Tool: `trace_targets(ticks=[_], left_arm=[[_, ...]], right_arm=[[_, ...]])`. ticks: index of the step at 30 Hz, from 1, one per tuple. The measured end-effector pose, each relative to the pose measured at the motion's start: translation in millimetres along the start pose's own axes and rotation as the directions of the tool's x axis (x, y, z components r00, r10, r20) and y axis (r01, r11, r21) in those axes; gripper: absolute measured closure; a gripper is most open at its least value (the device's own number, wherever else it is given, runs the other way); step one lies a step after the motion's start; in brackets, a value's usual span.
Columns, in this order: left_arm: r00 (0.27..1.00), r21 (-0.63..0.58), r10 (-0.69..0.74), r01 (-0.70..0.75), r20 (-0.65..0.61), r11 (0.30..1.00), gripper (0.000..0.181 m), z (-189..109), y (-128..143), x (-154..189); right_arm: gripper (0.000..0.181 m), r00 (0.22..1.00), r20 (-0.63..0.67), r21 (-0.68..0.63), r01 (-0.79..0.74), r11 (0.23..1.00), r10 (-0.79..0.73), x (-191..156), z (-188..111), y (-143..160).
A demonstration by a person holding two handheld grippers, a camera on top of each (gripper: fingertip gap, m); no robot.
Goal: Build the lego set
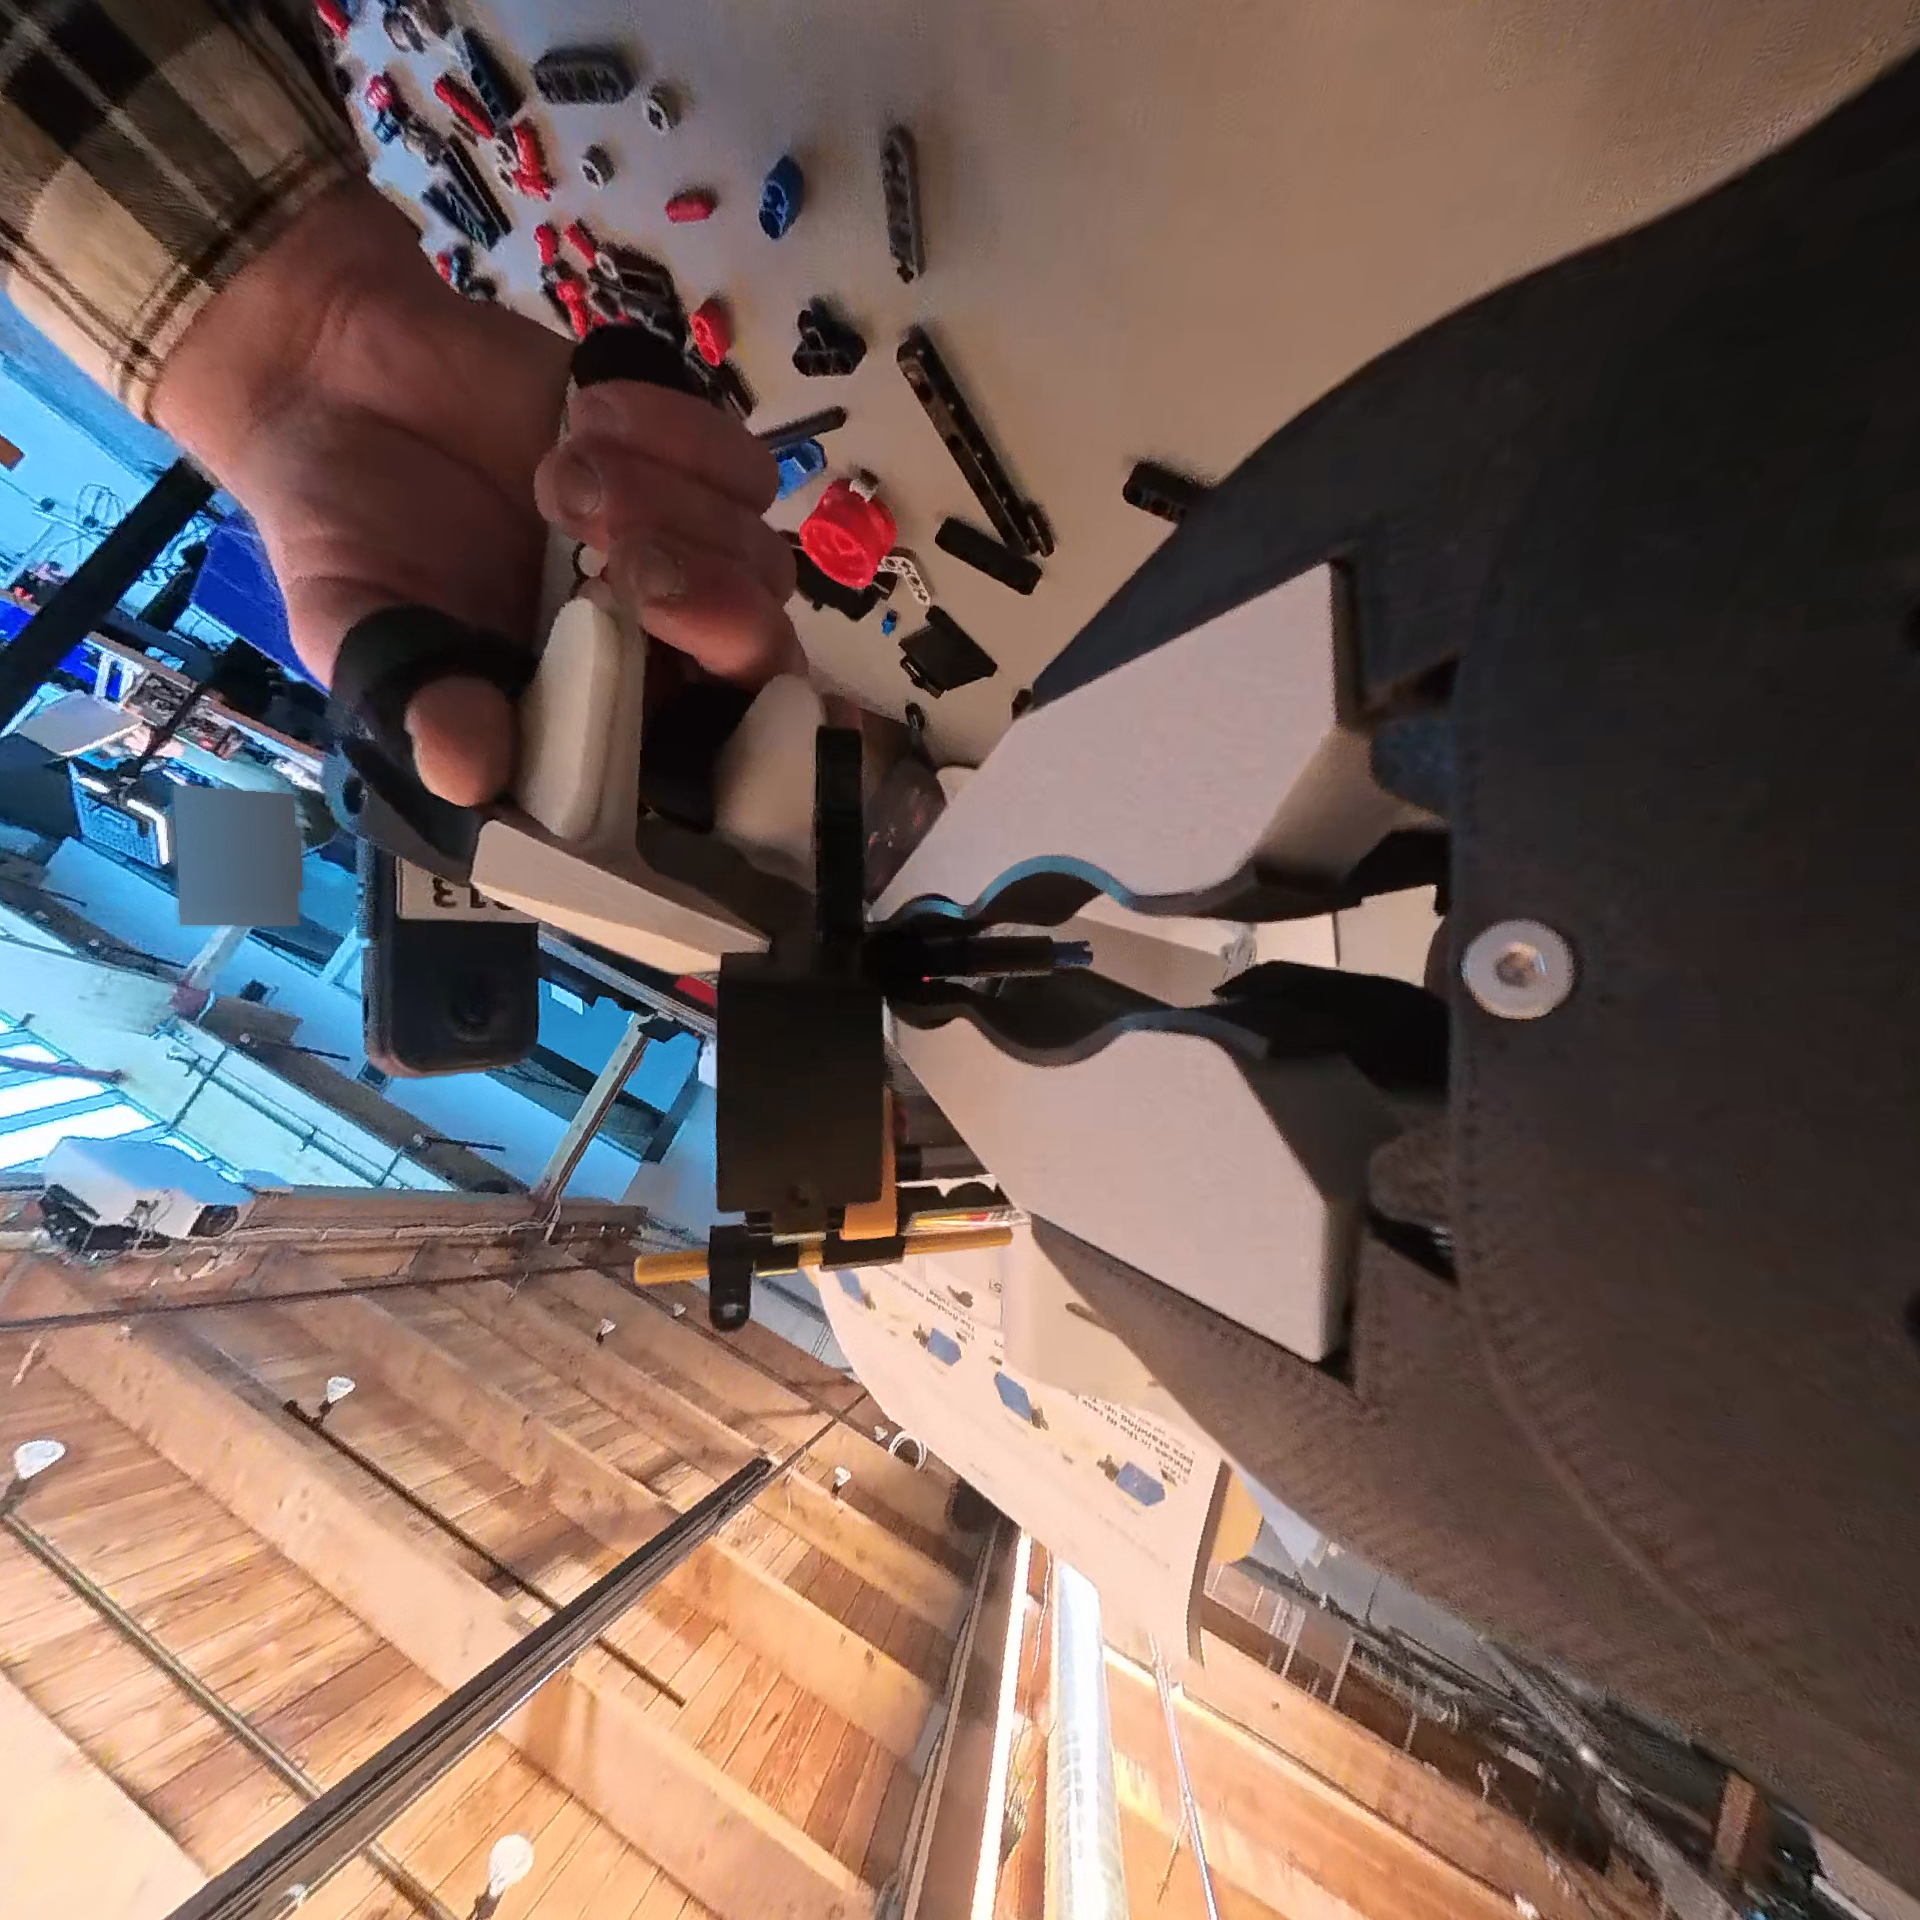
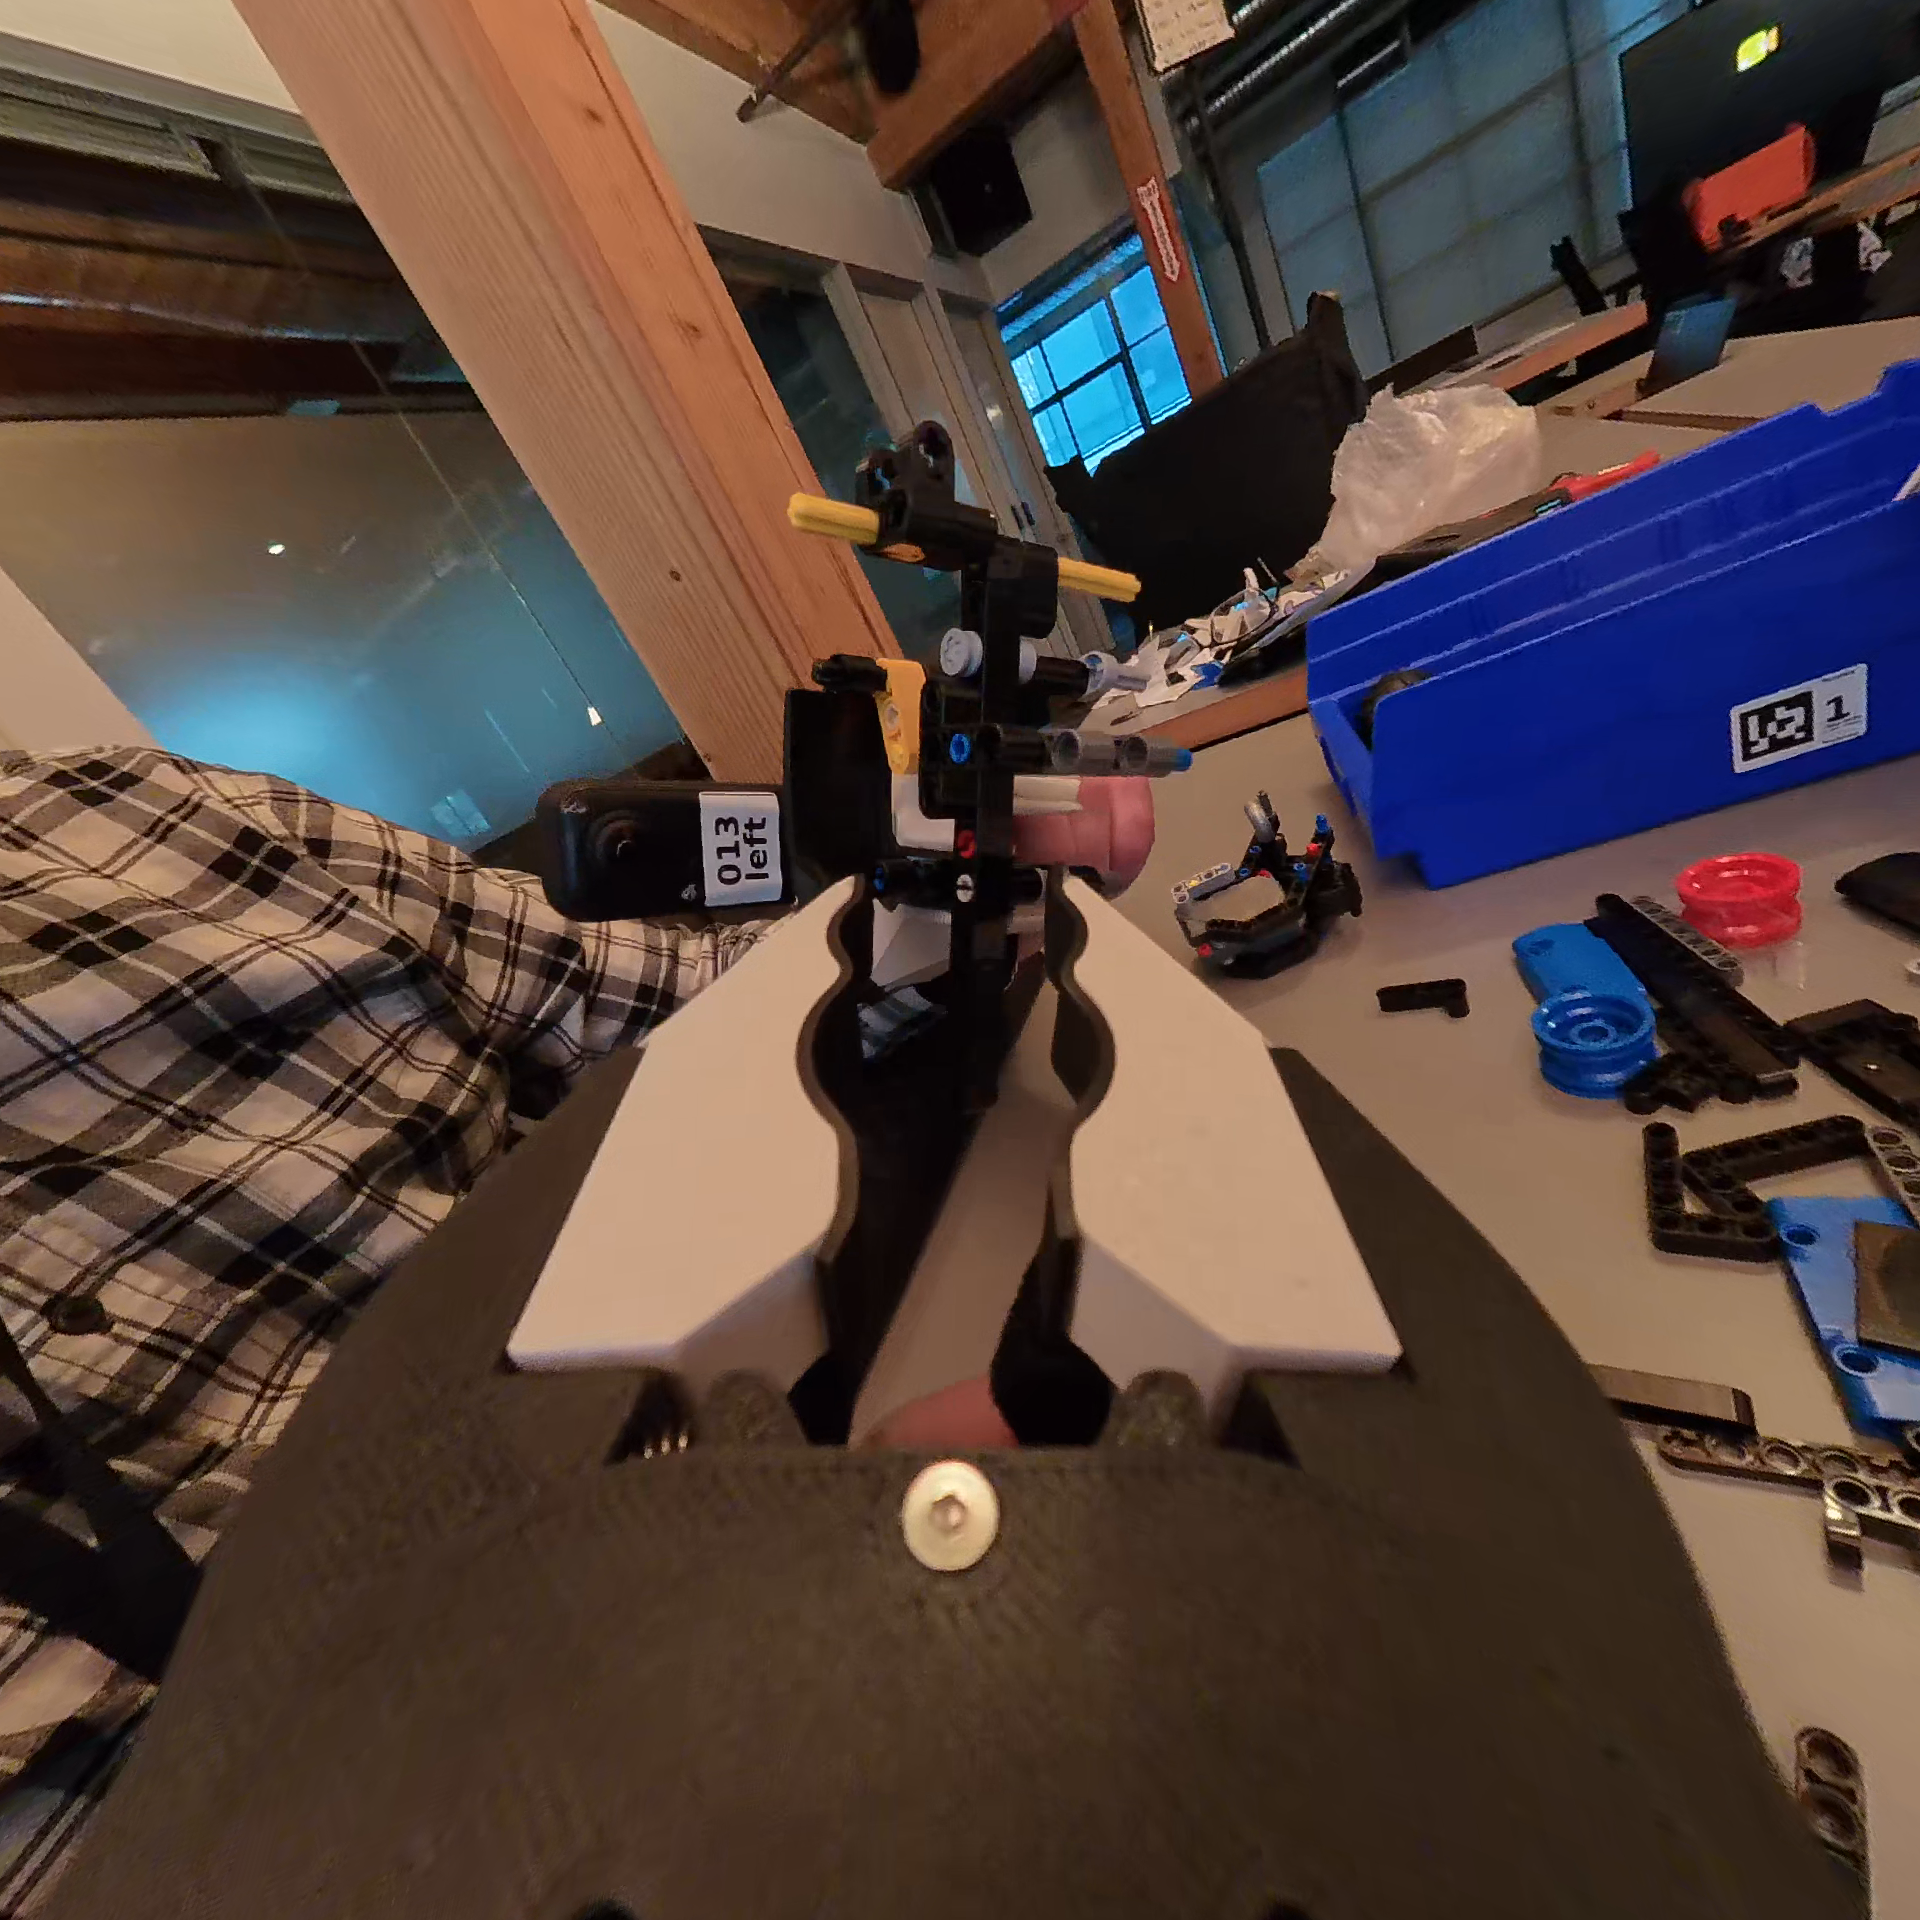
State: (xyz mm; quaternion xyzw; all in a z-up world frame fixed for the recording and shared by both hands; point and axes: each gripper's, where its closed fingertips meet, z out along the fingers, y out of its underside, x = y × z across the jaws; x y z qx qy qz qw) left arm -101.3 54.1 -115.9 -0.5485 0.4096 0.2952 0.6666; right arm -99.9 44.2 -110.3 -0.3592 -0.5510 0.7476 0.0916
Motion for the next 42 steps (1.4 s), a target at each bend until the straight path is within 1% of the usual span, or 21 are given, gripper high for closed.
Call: trace_targets(ticks=[3,6,8,12,13,14,16,18,19,21,24,27,29,31,32,35,38,42], left_arm=[[1.000,-0.011,0.020,-0.020,0.013,1.000,0.178,0,-2,-1],[1.000,-0.021,0.013,-0.013,0.010,1.000,0.178,0,-2,-1],[1.000,-0.034,0.000,0.001,0.013,0.999,0.179,0,-2,-2],[1.000,-0.049,0.028,-0.028,0.000,0.998,0.178,0,2,0],[0.999,-0.047,0.030,-0.030,0.011,0.998,0.178,0,3,-2],[0.997,-0.045,0.066,-0.065,0.033,0.997,0.177,-1,3,-4],[0.994,-0.074,0.100,-0.097,0.033,0.993,0.177,-1,5,-4],[0.988,-0.111,0.140,-0.132,0.067,0.985,0.178,-1,10,-10],[0.987,-0.126,0.148,-0.139,0.066,0.982,0.177,-1,11,-11],[0.983,-0.149,0.166,-0.154,0.074,0.977,0.177,0,14,-13],[0.975,-0.183,0.212,-0.196,0.071,0.963,0.177,2,17,-12],[0.975,-0.230,0.215,-0.197,0.059,0.953,0.177,5,24,-10],[0.980,-0.280,0.193,-0.172,0.046,0.945,0.177,8,32,-9],[0.983,-0.286,0.174,-0.152,0.051,0.946,0.177,10,33,-9],[0.985,-0.308,0.165,-0.144,0.044,0.940,0.177,12,36,-8],[0.986,-0.311,0.167,-0.150,0.027,0.939,0.177,17,36,-3],[0.988,-0.322,0.153,-0.134,0.033,0.937,0.177,19,38,-1],[0.992,-0.317,0.120,-0.101,0.041,0.943,0.177,20,43,2]], right_arm=[[0.152,1.000,0.007,0.004,0.008,1.000,-0.008,-1,0,-1],[0.153,1.000,-0.007,-0.026,0.029,0.999,-0.029,-1,0,-1],[0.155,1.000,-0.011,-0.022,0.023,0.999,-0.024,-1,0,-2],[0.155,0.997,-0.046,-0.049,0.059,0.997,-0.061,2,0,1],[0.156,0.996,-0.056,-0.037,0.067,0.997,-0.069,2,1,-1],[0.156,0.994,-0.062,-0.034,0.085,0.996,-0.087,1,2,-2],[0.159,0.987,-0.091,-0.054,0.127,0.990,-0.132,4,-1,-1],[0.150,0.972,-0.152,-0.093,0.167,0.981,-0.180,12,-10,0],[0.150,0.964,-0.164,-0.100,0.192,0.976,-0.207,12,-14,-2],[0.149,0.961,-0.170,-0.074,0.210,0.975,-0.220,6,-18,-11],[0.143,0.950,-0.201,-0.081,0.227,0.971,-0.239,9,-19,-13],[0.146,0.940,-0.201,-0.065,0.267,0.961,-0.275,5,-18,-17],[0.149,0.915,-0.212,-0.094,0.330,0.939,-0.343,2,-15,-15],[0.152,0.879,-0.243,-0.134,0.388,0.912,-0.410,2,-10,-13],[0.153,0.855,-0.264,-0.161,0.417,0.895,-0.446,5,-7,-12],[0.163,0.797,-0.289,-0.207,0.489,0.847,-0.530,6,3,-6],[0.180,0.731,-0.353,-0.229,0.538,0.811,-0.584,14,4,-8],[0.180,0.724,-0.361,-0.236,0.540,0.808,-0.588,18,4,-6]])
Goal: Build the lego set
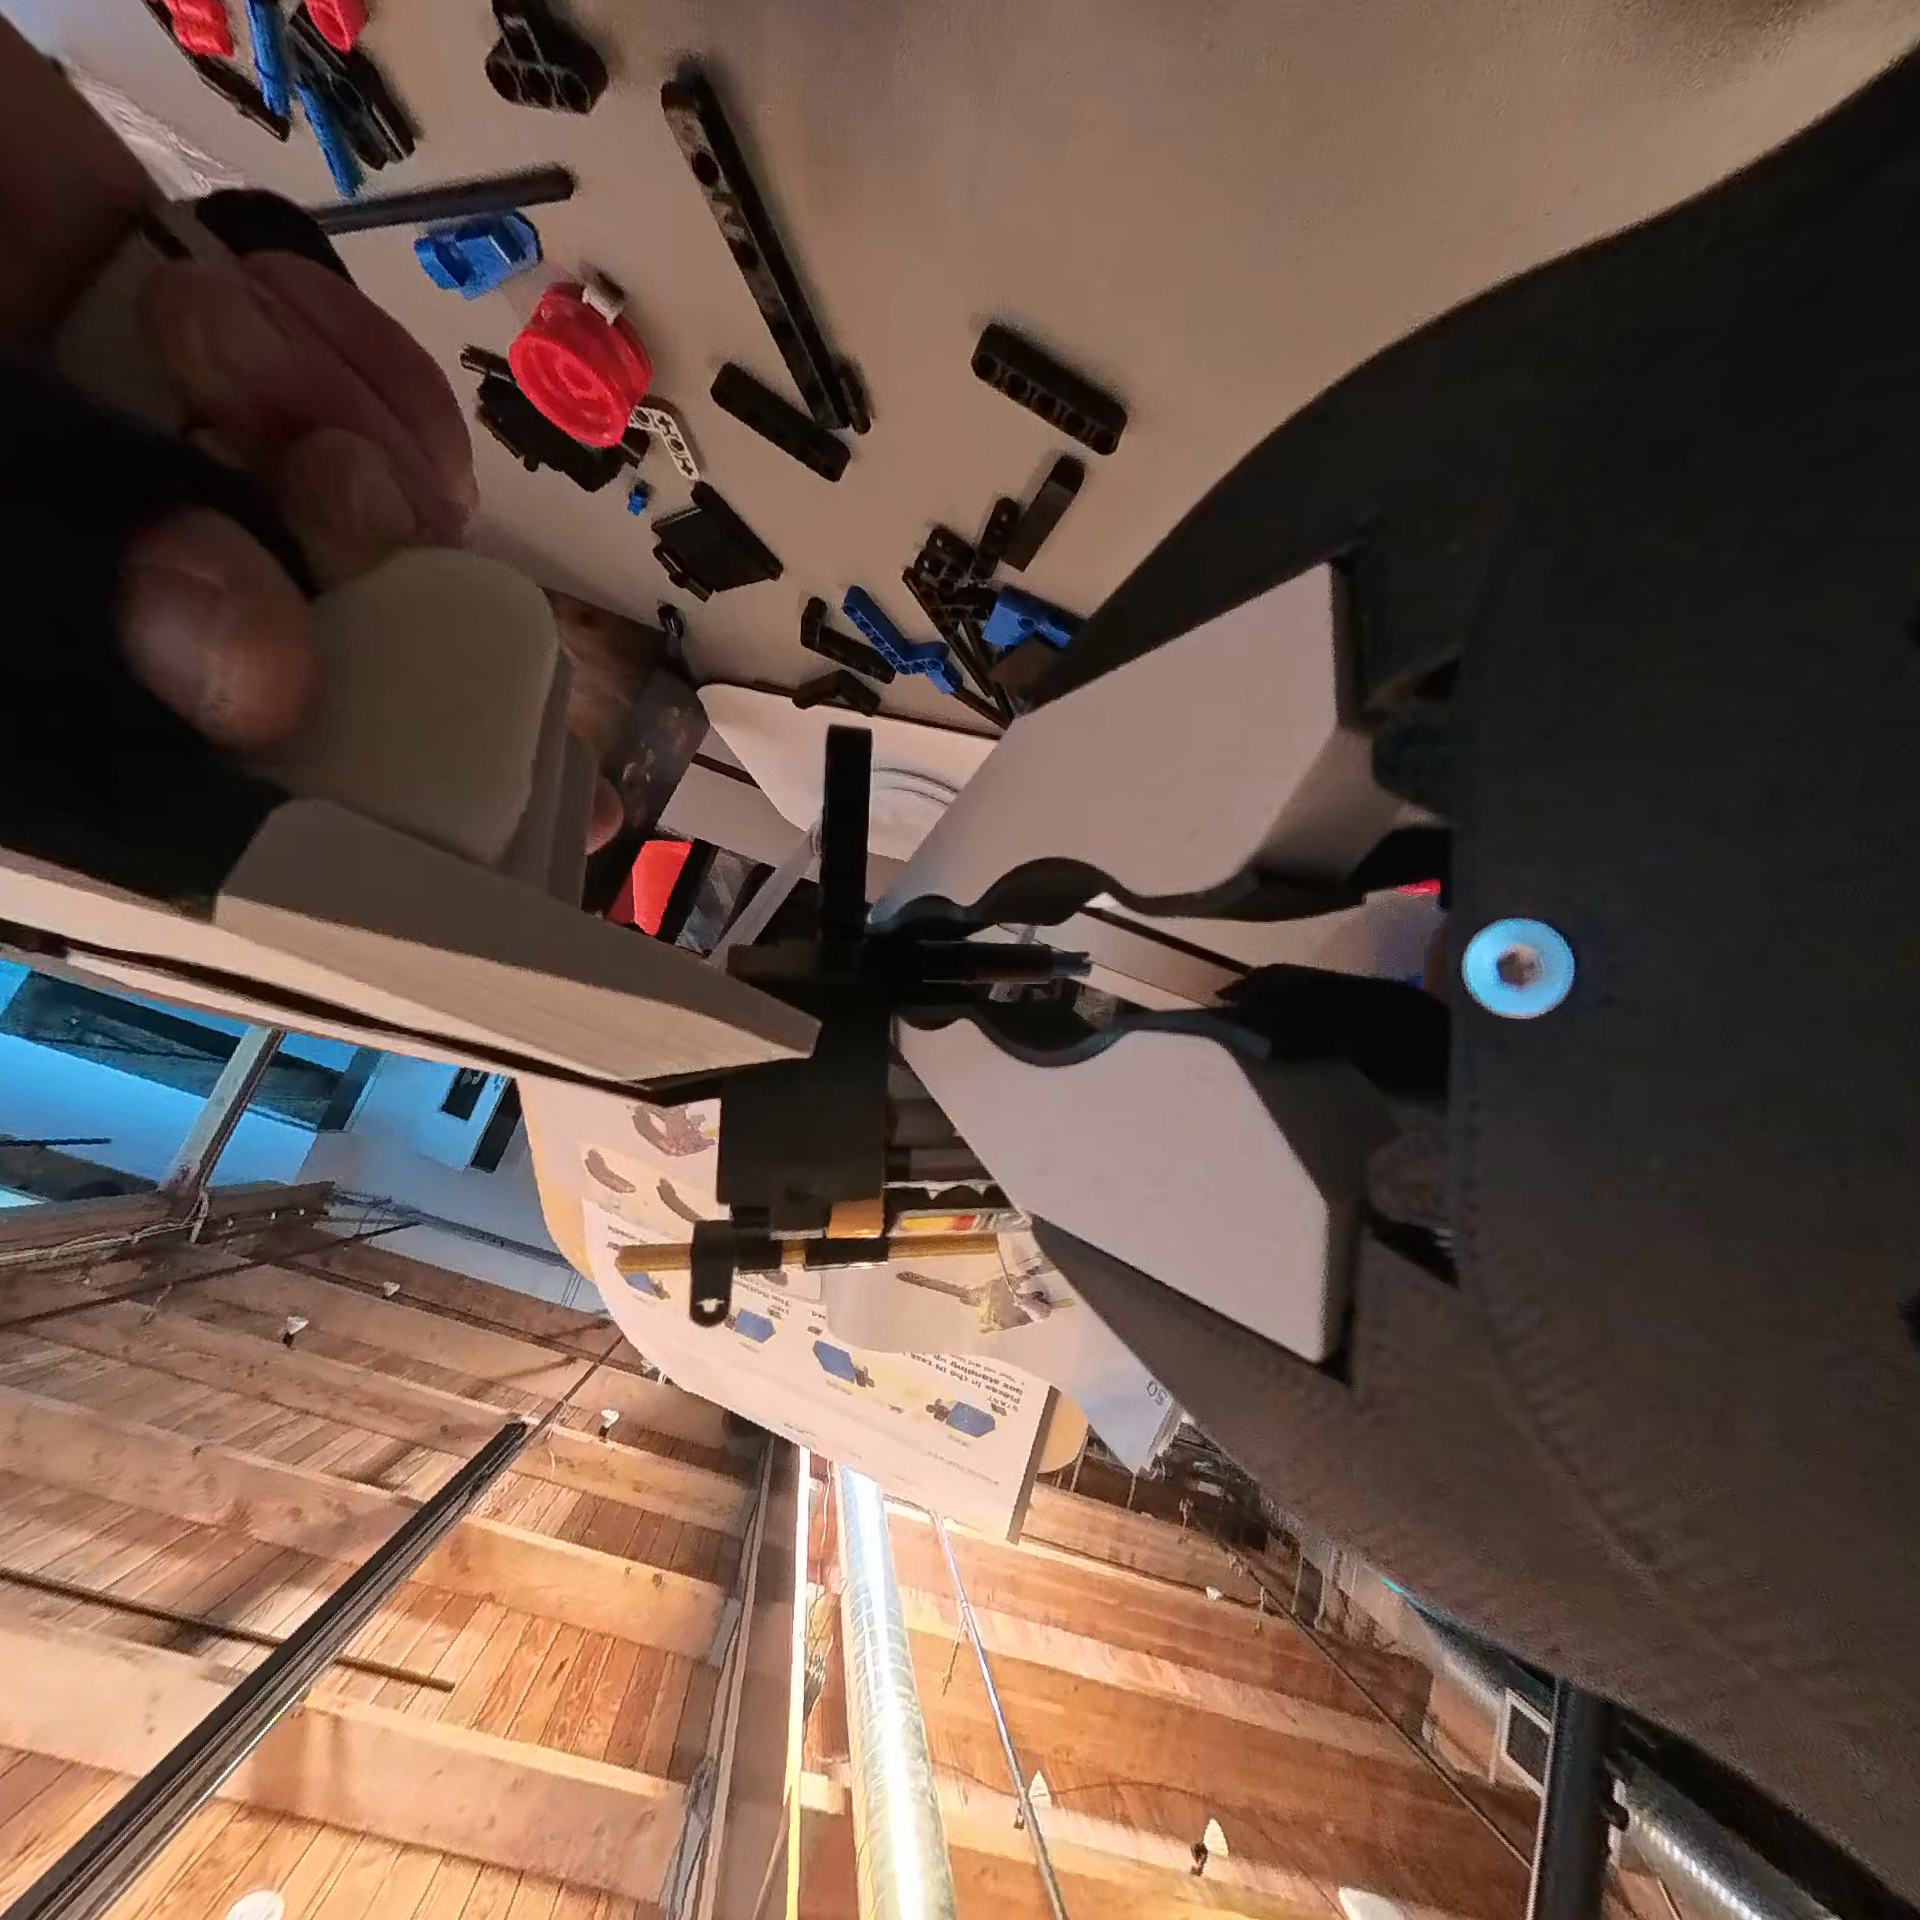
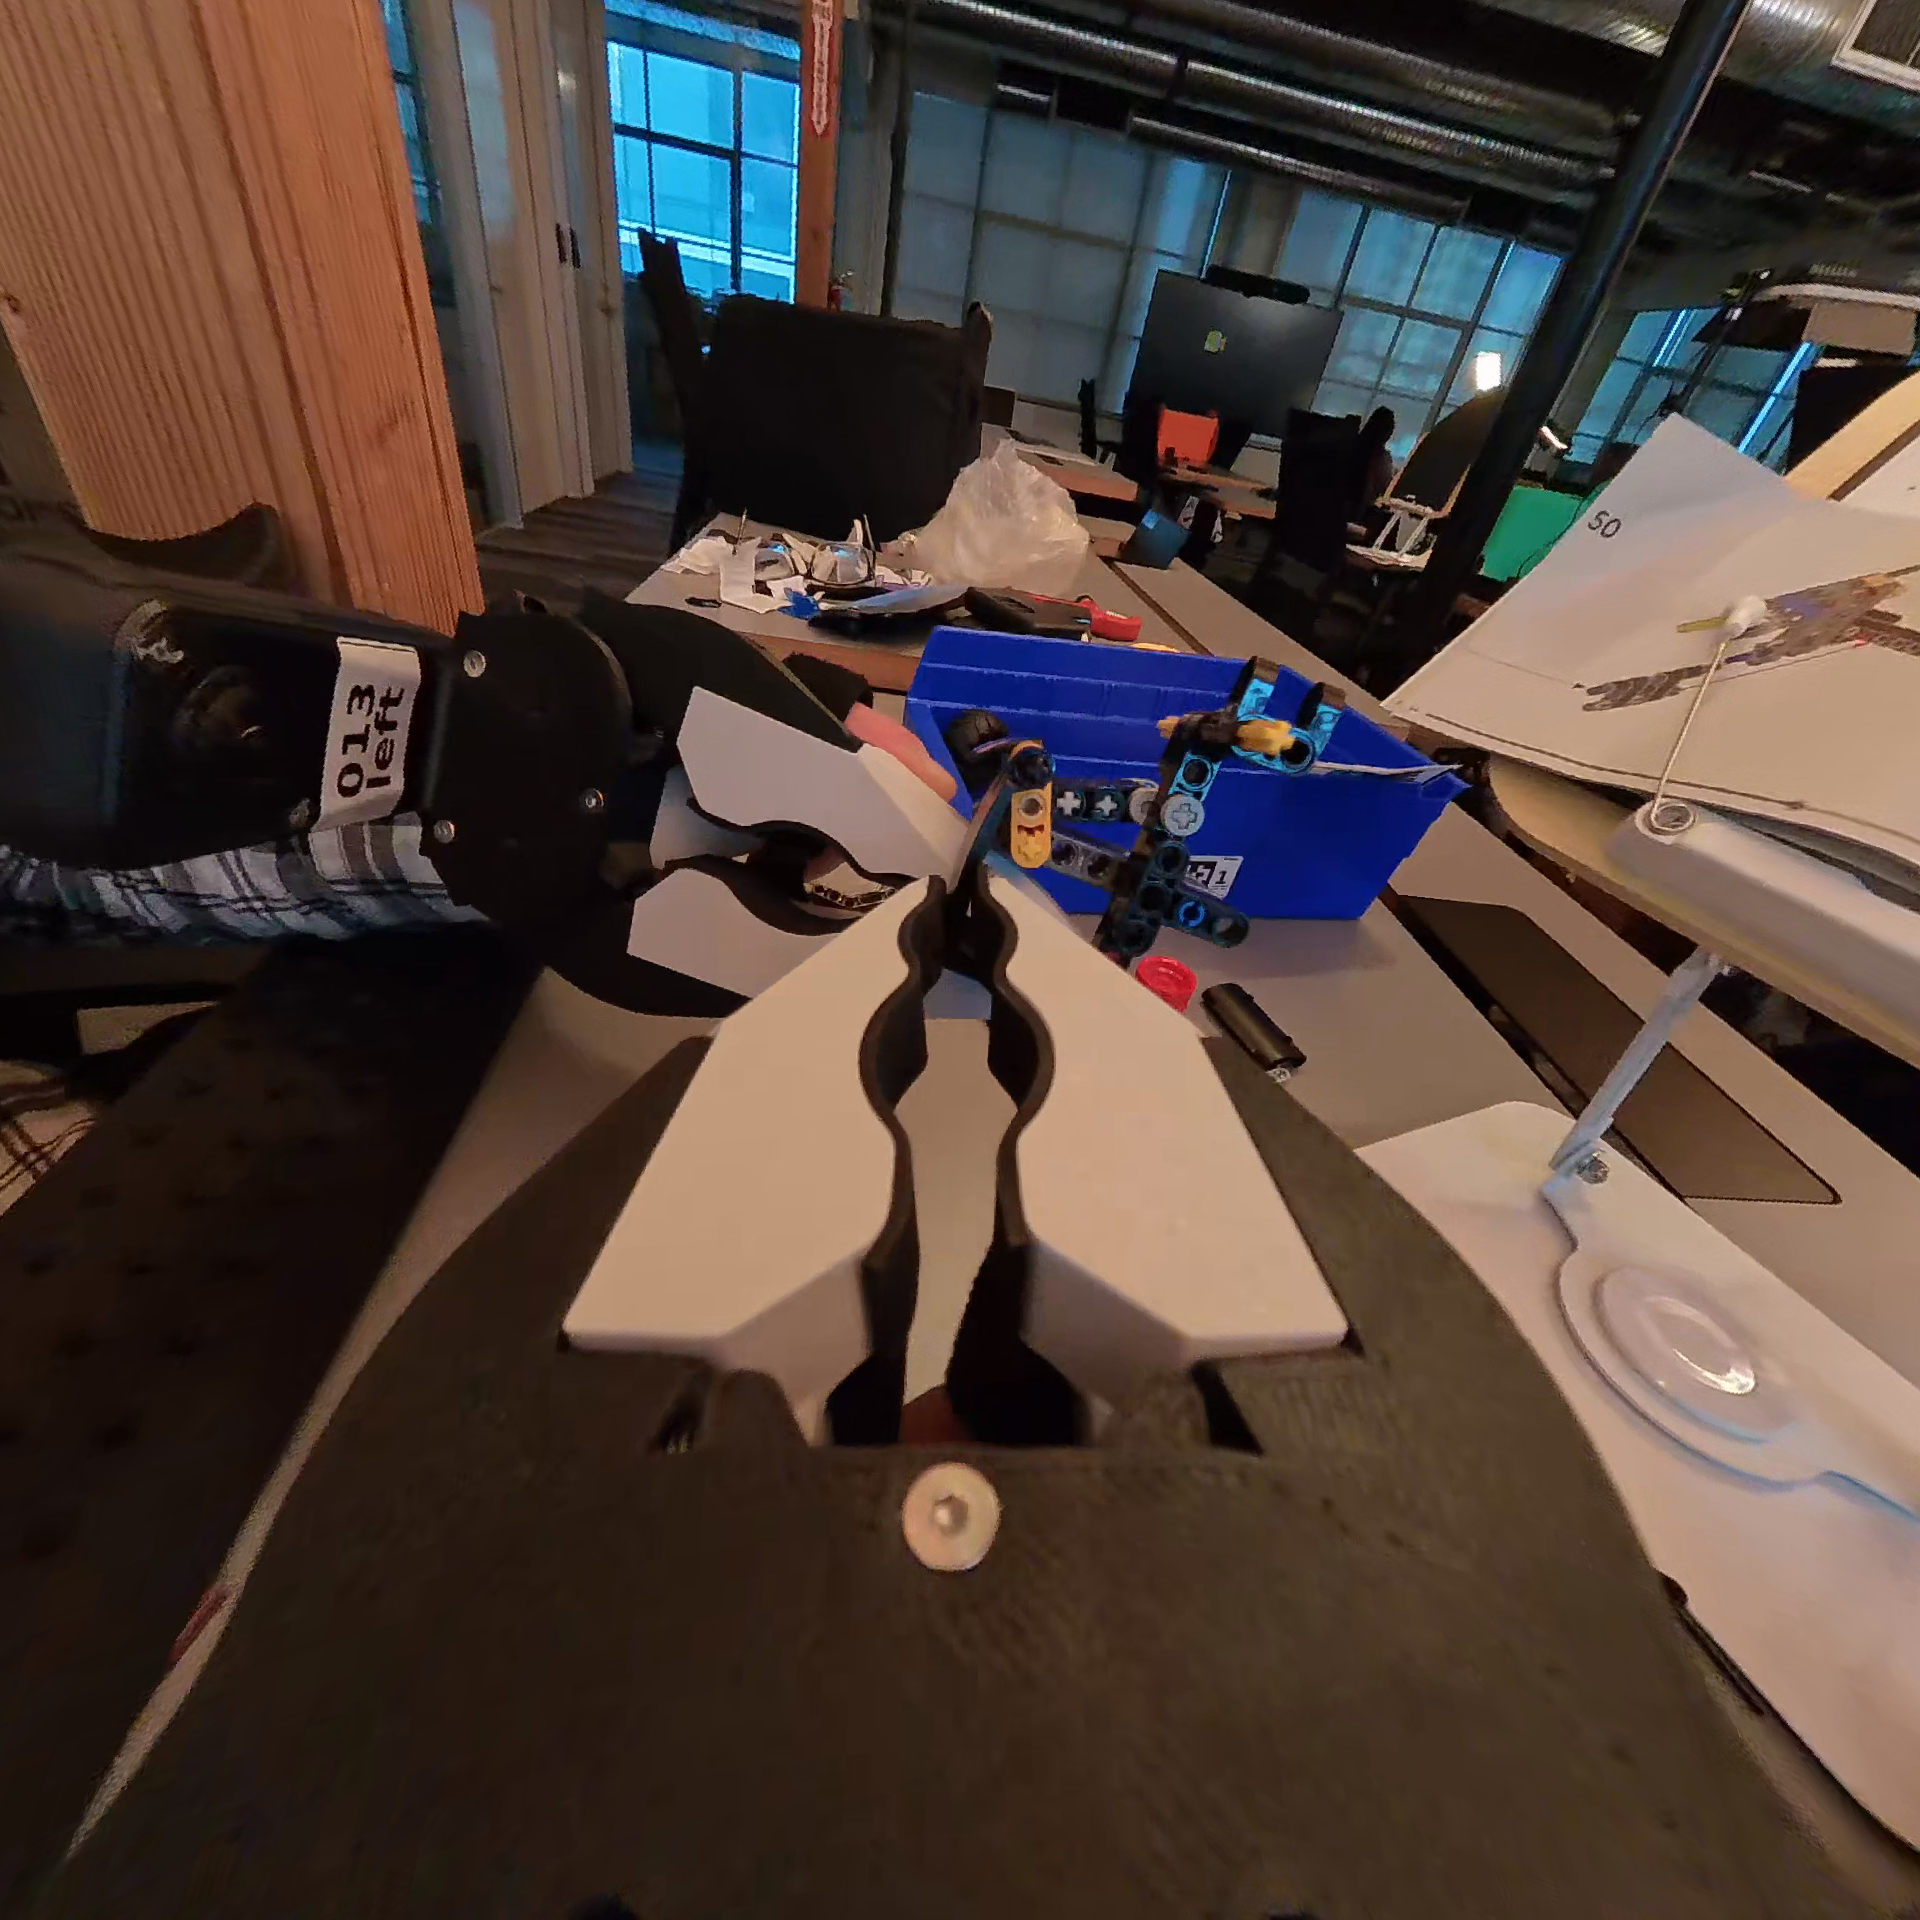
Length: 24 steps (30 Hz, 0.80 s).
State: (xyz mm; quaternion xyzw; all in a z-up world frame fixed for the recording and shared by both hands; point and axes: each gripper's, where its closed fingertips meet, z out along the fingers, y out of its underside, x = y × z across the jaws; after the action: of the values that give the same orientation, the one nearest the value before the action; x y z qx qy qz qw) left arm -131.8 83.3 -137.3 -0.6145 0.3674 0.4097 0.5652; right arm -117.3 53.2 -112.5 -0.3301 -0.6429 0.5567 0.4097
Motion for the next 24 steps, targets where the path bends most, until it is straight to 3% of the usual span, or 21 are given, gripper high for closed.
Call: trace_targets(ticks=[12,19,24], left_arm=[[0.992,0.074,-0.120,0.117,0.045,0.990,0.158,-8,1,-13],[0.963,0.116,-0.265,0.258,0.047,0.959,0.150,-16,14,-31],[0.951,0.111,-0.308,0.307,-0.009,0.945,0.147,-14,22,-25]], right_arm=[[0.181,0.994,-0.029,0.073,-0.107,0.992,0.109,22,-13,-2],[0.181,0.992,0.009,0.047,-0.125,0.991,0.125,18,-10,8],[0.181,0.990,0.057,0.037,-0.131,0.991,0.129,11,-8,12]])
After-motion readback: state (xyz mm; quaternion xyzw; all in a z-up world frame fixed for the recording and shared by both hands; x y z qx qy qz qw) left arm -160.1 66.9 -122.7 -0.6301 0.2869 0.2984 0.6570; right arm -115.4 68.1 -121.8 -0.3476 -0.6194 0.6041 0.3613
